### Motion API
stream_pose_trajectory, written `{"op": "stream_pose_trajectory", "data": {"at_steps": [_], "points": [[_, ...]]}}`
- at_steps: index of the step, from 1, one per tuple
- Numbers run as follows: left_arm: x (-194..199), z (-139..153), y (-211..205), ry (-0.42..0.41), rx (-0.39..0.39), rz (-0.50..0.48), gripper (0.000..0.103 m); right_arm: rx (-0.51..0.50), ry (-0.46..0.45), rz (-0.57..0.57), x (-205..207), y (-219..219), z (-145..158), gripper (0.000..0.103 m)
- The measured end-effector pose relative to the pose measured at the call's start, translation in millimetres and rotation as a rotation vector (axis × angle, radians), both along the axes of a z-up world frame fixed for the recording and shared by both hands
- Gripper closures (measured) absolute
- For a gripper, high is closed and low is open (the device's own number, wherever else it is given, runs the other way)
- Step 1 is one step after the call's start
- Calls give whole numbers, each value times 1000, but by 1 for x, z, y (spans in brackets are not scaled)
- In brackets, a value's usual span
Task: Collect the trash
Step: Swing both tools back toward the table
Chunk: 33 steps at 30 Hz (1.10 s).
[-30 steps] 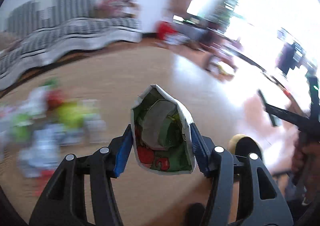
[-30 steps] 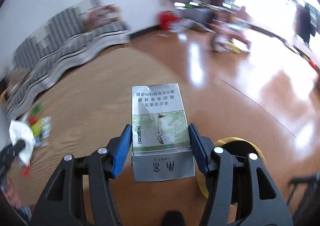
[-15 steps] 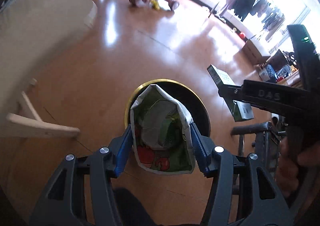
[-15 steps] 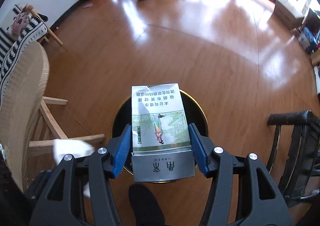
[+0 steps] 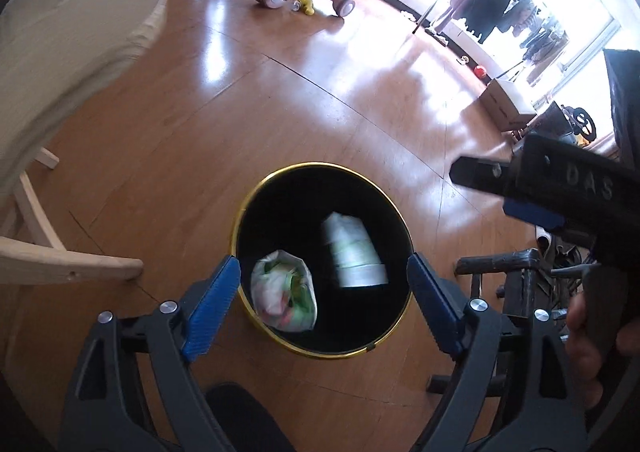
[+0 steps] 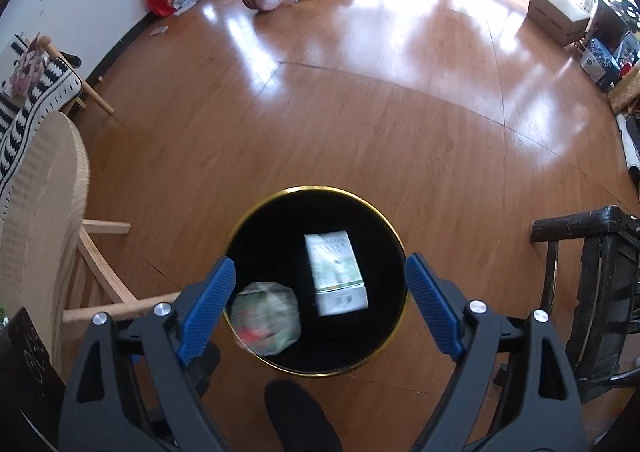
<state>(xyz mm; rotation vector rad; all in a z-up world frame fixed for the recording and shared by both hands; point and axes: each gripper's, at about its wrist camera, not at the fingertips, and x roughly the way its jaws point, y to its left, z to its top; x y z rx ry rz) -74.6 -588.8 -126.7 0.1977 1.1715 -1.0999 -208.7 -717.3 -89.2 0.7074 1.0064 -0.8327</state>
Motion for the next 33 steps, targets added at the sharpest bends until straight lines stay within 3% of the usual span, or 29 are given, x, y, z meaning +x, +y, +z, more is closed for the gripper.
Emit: {"op": "stream_pose_trajectory", "data": {"at_steps": [4, 7, 11, 15, 20, 24, 29, 33], "points": [[21, 31, 49, -53, -21, 35, 17, -44, -82, 69, 31, 31, 27, 18], [46, 69, 116, -115, -26, 105, 15, -80, -170, 188, 75, 83, 57, 18], [81, 126, 246, -302, -31, 256, 11, -116, -256, 407, 139, 178, 87, 15], [108, 152, 378, -417, -6, 469, 10, -123, -319, 633, 189, 283, 105, 13], [131, 147, 534, -452, 86, 747, 10, -71, -370, 850, 231, 395, 109, 13], [150, 145, 630, -403, 114, 866, 10, -56, -351, 1005, 257, 478, 95, 13], [170, 126, 696, -372, 179, 914, 10, -42, -360, 1117, 269, 537, 81, 13], [187, 111, 699, -338, 187, 891, 10, -30, -352, 1195, 280, 579, 69, 13]]}}
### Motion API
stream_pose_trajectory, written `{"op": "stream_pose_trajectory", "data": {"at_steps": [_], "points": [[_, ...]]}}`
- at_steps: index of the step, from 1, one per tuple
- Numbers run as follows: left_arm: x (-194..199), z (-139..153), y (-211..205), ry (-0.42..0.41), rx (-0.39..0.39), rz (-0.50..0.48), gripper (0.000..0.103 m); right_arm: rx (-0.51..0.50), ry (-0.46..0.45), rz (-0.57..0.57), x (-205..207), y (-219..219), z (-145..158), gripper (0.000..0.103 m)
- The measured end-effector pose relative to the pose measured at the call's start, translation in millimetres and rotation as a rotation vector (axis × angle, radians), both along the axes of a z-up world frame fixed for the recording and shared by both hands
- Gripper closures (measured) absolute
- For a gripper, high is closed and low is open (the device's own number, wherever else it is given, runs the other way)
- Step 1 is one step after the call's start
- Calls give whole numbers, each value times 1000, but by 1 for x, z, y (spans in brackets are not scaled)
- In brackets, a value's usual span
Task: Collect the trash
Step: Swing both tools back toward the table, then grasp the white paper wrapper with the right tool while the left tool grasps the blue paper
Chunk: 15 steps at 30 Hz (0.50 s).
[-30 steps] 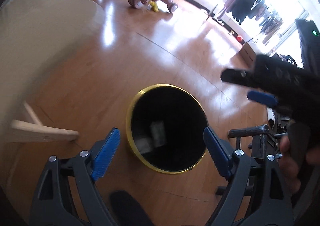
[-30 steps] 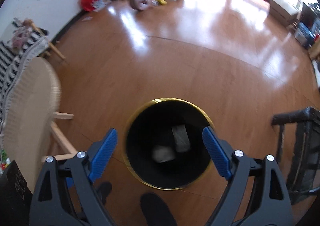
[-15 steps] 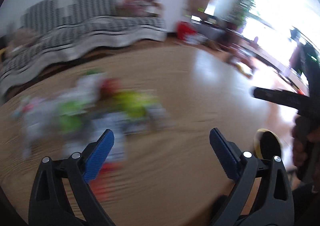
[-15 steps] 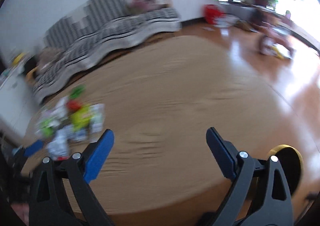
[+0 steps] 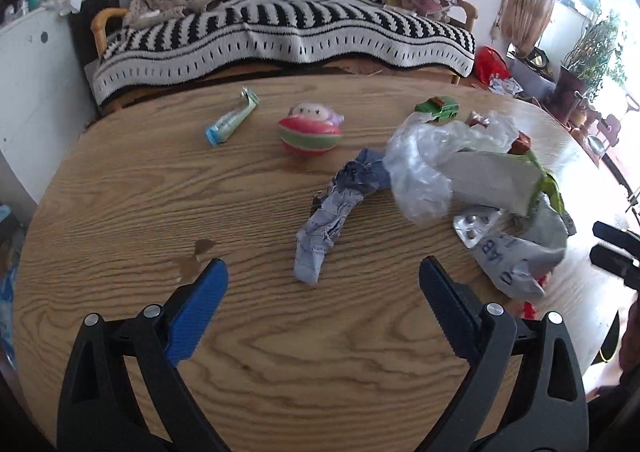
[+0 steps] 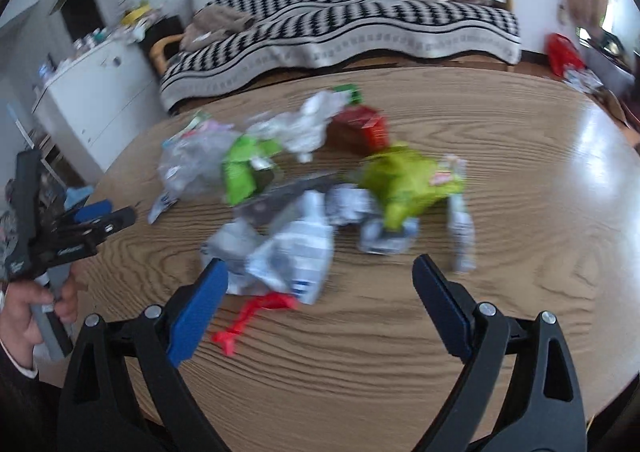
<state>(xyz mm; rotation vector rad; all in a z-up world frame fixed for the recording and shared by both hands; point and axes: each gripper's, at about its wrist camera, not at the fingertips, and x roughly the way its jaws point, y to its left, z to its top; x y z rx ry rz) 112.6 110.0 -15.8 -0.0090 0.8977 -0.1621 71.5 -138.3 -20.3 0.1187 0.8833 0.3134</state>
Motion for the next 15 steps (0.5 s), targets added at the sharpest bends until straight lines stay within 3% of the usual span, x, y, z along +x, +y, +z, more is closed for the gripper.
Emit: {"op": "stream_pose_trajectory", "data": {"at_steps": [5, 15], "points": [[34, -25, -7, 37, -1, -46, 10, -19, 32, 51, 18, 35, -16, 13], [66, -48, -17, 58, -1, 1, 10, -24, 69, 49, 44, 62, -38, 13]]}}
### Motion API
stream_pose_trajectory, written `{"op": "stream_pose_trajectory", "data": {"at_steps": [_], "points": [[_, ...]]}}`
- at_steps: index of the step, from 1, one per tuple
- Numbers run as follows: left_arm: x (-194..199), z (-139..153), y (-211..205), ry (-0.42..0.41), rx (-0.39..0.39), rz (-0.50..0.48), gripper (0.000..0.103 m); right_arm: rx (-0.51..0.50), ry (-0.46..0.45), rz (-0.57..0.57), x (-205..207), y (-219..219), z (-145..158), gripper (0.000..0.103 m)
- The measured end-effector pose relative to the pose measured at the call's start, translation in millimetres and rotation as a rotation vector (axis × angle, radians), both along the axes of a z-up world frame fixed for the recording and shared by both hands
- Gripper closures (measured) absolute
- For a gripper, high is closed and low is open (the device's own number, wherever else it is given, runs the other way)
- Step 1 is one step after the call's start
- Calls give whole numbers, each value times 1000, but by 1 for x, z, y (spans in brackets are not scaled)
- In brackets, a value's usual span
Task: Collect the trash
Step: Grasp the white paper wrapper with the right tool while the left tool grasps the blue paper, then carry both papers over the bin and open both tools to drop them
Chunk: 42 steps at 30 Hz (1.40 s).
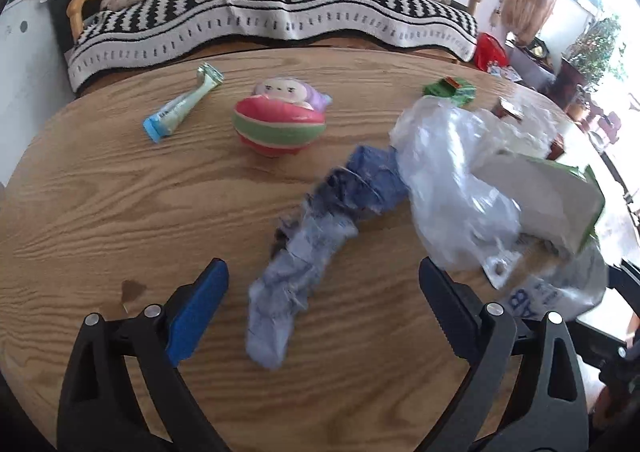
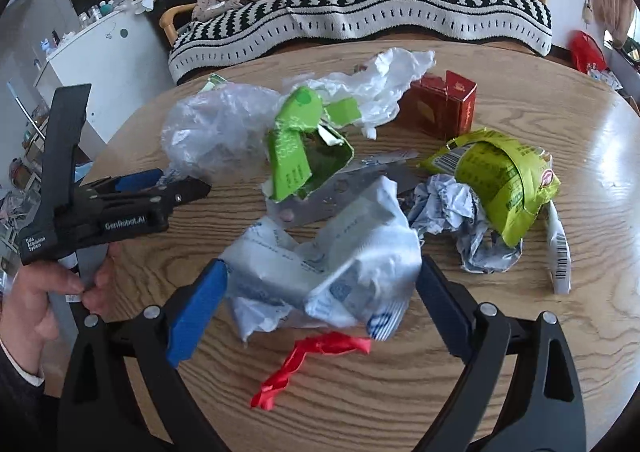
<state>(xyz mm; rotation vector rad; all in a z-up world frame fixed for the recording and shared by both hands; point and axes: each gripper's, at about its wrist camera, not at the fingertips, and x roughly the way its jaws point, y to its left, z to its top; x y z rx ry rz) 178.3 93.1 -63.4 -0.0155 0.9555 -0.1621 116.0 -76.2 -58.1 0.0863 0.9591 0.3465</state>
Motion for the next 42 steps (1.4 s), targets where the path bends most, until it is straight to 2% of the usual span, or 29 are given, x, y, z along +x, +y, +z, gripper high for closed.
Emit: {"op": "stream_pose_trajectory", "data": {"at_steps": [1, 2, 3, 4, 5, 6, 7, 9, 13, 18, 27, 35, 40, 42], "points": [[1, -1, 2, -3, 7, 13, 12, 9, 1, 1, 1, -1, -1, 20], [2, -1, 3, -6, 7, 25, 15, 23, 7, 7, 1, -2, -1, 22], [2, 0, 4, -14, 7, 30, 30, 34, 6, 7, 1, -3, -1, 29], [1, 2, 3, -19, 13, 29, 50, 41, -1, 4, 1, -5, 1, 31], [0, 3, 3, -16, 15, 25, 60, 43, -7, 4, 1, -5, 3, 48], [-1, 4, 3, -4, 10, 23, 78, 45, -14, 7, 0, -7, 6, 58], [-2, 5, 4, 1, 6, 30, 80, 53, -25, 9, -1, -9, 9, 66], [-5, 10, 9, 2, -18, 56, 82, 68, -43, 13, -5, -12, 16, 70], [-14, 23, 10, -23, -5, 70, 82, 79, -92, 22, -12, -16, 32, 74], [-22, 32, 7, -35, 19, 77, 82, 84, -120, 7, -18, -29, 44, 74], [-31, 46, 0, -65, 1, 93, 82, 88, -153, -50, -30, -72, 61, 74], [-48, 77, -48, -142, -37, 27, 82, 142, -203, -194, -63, -171, 89, 74], [-66, 95, -119, -177, -70, -102, 82, 120, -240, -335, -102, -255, 102, 74], [-78, 96, -163, -168, -91, -194, 82, 99, -247, -415, -122, -296, 106, 74]]}}
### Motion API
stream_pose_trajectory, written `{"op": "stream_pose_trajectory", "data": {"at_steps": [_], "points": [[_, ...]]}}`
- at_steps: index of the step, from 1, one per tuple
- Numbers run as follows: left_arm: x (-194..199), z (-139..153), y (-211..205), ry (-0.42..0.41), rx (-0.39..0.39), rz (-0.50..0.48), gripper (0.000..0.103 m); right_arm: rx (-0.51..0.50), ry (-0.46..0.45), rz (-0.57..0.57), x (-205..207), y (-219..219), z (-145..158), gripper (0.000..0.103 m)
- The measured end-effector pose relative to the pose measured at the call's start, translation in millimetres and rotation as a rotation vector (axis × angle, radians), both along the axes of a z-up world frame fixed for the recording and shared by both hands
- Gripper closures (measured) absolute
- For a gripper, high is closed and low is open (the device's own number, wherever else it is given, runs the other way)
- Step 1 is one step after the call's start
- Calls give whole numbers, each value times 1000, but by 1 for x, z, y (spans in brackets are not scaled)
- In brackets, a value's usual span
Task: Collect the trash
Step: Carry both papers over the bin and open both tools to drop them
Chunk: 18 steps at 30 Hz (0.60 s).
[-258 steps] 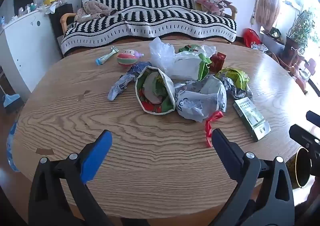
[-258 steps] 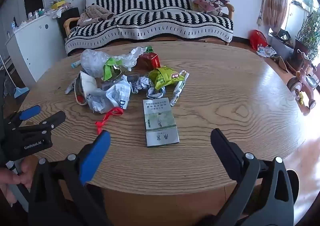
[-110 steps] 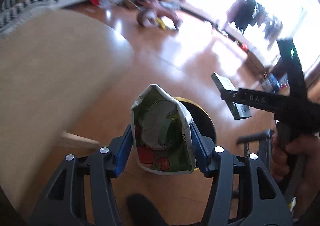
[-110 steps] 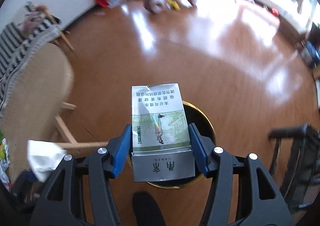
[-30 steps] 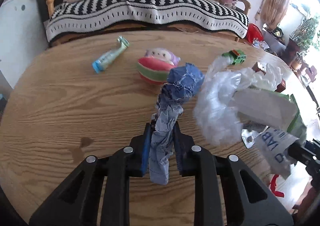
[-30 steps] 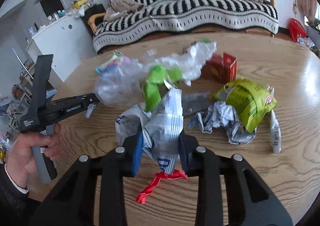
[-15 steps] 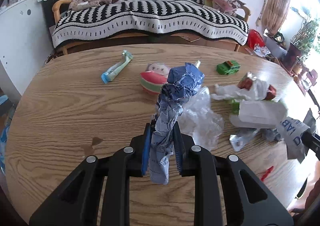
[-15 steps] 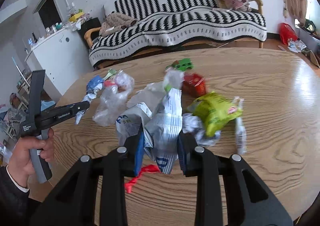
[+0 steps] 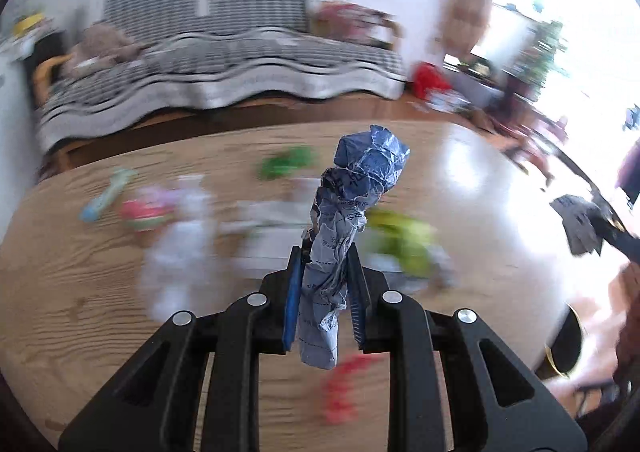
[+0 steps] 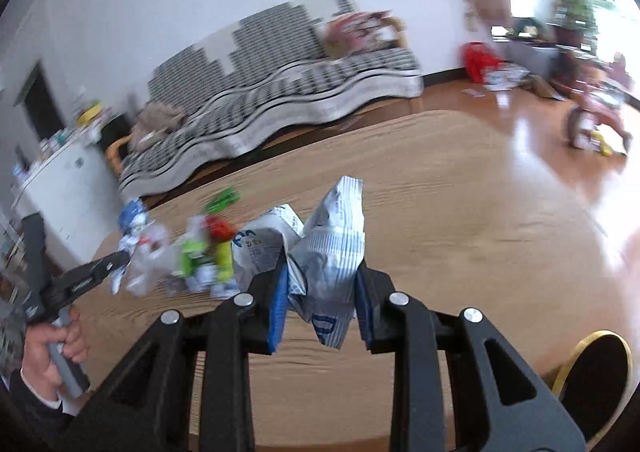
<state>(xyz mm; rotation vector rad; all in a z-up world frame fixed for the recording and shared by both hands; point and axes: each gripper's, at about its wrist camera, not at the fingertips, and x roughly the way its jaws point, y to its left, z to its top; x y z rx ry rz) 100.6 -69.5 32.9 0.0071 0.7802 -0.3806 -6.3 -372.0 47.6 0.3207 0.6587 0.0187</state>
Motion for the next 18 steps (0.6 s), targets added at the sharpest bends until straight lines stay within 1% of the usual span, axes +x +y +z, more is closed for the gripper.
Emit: {"op": "stream_pose_trajectory", "data": {"at_steps": [1, 2, 5, 6, 7, 8, 9, 10, 11, 12, 13, 14, 15, 16, 18], "points": [[-5, 0, -20, 8, -7, -43, 82, -9, 0, -42, -10, -19, 2, 74], [-12, -1, -50, 18, -11, -106, 82, -16, 0, -74, -19, -35, 2, 74], [-36, -7, -128, 29, 8, -251, 82, -46, 12, -218, -57, -96, 2, 74], [-45, -10, -152, 38, 11, -297, 82, -49, 17, -246, -64, -109, 2, 74], [-55, -15, -176, 48, 16, -345, 82, -59, 31, -307, -81, -133, 0, 74], [-69, -22, -207, 63, 20, -403, 82, -63, 39, -346, -92, -148, -2, 74], [-80, -28, -231, 80, 15, -444, 82, -65, 52, -396, -110, -171, -6, 74], [-96, -37, -266, 108, 2, -504, 82, -64, 62, -434, -123, -187, -10, 74], [-107, -45, -286, 128, -9, -538, 82, -64, 78, -475, -135, -204, -14, 74], [-118, -54, -309, 151, -18, -574, 82, -56, 106, -531, -151, -226, -21, 74], [-134, -67, -341, 190, -20, -622, 82, -43, 128, -567, -165, -241, -28, 74], [-146, -77, -361, 217, -17, -651, 82, -27, 160, -606, -176, -257, -37, 74], [-160, -91, -386, 245, -8, -684, 82, -2, 221, -662, -189, -277, -51, 74], [-171, -103, -406, 273, 0, -710, 82, 30, 270, -696, -199, -293, -65, 74], [-186, -128, -436, 331, 22, -744, 82, 108, 364, -735, -213, -317, -94, 74]]}}
